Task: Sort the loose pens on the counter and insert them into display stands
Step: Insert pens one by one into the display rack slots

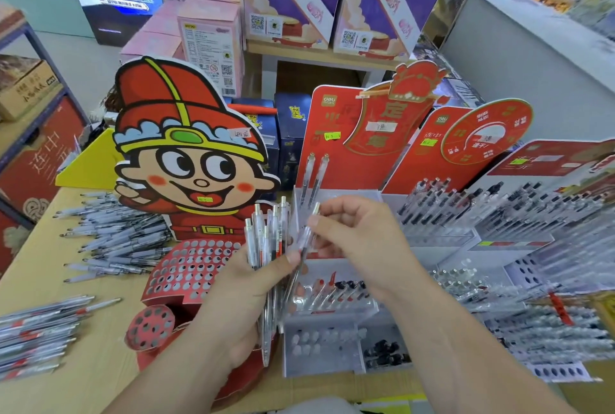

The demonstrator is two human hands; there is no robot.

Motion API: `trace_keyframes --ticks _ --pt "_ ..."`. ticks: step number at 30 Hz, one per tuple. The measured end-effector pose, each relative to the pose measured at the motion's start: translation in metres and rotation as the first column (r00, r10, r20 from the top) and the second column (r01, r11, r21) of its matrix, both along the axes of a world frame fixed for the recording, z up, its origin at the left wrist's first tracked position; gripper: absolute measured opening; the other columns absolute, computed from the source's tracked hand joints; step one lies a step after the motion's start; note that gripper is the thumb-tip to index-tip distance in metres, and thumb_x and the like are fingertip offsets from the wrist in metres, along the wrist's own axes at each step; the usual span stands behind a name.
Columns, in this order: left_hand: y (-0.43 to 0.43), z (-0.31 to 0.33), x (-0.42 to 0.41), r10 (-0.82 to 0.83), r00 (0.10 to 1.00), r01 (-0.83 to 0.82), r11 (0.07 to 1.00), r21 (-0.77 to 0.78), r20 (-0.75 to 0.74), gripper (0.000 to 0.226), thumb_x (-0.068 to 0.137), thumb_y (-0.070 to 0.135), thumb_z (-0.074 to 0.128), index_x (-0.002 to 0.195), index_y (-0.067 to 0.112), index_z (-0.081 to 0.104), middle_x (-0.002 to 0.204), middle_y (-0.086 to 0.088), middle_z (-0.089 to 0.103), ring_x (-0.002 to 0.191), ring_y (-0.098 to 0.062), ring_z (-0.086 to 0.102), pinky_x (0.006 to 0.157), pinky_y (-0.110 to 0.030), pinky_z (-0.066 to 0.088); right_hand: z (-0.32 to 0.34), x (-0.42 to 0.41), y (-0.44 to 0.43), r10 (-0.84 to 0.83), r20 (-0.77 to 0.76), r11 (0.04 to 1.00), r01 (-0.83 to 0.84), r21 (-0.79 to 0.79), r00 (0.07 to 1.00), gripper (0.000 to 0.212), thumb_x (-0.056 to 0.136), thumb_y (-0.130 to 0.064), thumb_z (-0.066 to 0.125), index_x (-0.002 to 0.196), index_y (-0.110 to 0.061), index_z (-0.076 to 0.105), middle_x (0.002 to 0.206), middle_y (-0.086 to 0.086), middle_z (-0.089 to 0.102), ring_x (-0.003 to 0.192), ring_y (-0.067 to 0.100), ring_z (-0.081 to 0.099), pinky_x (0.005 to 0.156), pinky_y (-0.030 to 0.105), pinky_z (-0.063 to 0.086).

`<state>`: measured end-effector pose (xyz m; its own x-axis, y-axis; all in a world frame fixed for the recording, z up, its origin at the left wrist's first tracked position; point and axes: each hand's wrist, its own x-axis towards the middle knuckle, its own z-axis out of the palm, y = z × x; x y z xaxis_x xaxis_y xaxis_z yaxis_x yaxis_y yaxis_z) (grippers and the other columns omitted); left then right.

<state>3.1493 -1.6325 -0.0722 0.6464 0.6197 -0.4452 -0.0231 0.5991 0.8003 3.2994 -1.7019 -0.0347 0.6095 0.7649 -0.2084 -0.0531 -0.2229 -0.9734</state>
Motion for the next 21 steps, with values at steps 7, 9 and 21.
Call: trace_keyframes --ticks 7,9,21 --pt "0.005 -0.006 0.001 0.083 0.997 -0.082 0.983 -0.167 0.002 0.036 0.095 0.027 0.063 0.122 0.003 0.063 0.082 -0.016 0.065 0.057 -0.022 0.056 0.05 -0.033 0.046 0.035 0.044 0.0 -0.326 0.374 0.928 0.218 0.303 0.868 0.01 0.087 -0.007 0.075 0.089 -0.013 0.067 0.075 0.005 0.072 0.068 0.023 0.07 0.064 0.037 0.06" --pt "0.005 -0.007 0.001 0.088 0.996 -0.085 0.981 -0.175 0.01 0.034 0.095 0.023 0.061 0.123 0.004 0.064 0.08 -0.015 0.064 0.057 -0.022 0.056 0.049 -0.032 0.046 0.033 0.049 0.005 -0.37 0.489 0.918 0.231 0.322 0.79 0.012 0.087 -0.012 0.075 0.089 -0.019 0.066 0.078 0.004 0.072 0.072 0.026 0.071 0.068 0.045 0.061" --pt "0.011 -0.015 -0.005 0.075 0.997 -0.073 0.988 -0.135 0.007 0.025 0.098 0.017 0.058 0.12 0.004 0.061 0.084 -0.016 0.061 0.06 -0.023 0.056 0.05 -0.033 0.046 0.0 0.046 0.035 -0.309 0.75 0.951 0.201 0.235 0.584 0.014 0.088 -0.02 0.076 0.087 -0.021 0.062 0.076 -0.017 0.063 0.07 0.001 0.063 0.062 0.012 0.049"
